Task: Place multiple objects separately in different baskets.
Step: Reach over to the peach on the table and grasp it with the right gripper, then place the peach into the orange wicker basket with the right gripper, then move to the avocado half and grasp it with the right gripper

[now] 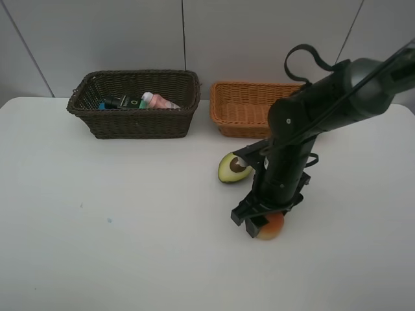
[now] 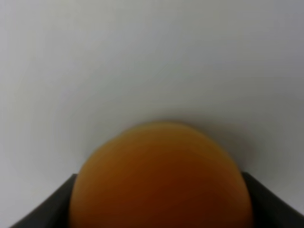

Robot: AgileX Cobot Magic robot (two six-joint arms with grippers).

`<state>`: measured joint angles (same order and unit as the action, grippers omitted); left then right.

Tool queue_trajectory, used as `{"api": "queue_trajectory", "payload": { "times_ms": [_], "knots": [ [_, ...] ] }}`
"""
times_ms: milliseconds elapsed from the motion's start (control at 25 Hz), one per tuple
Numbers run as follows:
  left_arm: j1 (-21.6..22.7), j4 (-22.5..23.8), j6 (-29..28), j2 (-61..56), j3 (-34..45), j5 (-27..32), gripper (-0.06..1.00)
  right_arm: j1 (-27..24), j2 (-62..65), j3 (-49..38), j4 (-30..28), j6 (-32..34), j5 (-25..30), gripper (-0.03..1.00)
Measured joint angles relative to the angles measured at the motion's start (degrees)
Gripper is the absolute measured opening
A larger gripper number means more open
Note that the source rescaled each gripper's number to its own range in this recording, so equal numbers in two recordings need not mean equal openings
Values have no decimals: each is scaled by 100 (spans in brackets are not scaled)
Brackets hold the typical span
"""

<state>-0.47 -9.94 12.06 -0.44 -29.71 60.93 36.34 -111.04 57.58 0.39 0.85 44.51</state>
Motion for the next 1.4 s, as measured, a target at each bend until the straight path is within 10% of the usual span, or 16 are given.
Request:
{"api": "queue_trajectory", "payload": {
  "times_ms": [920,1040,1120,1400],
  "knots": [
    [0,0,0,0,0,0,88,-2281,-1283,3977,-71,5,-723,6],
    [0,0,0,0,0,0,88,-2275,-1338,4008,-71,5,-723,71],
    [0,0,0,0,0,0,88,-2275,-1333,4009,-39,5,-715,93],
    [0,0,0,0,0,0,88,-2275,-896,4009,343,12,272,100]
  ]
}}
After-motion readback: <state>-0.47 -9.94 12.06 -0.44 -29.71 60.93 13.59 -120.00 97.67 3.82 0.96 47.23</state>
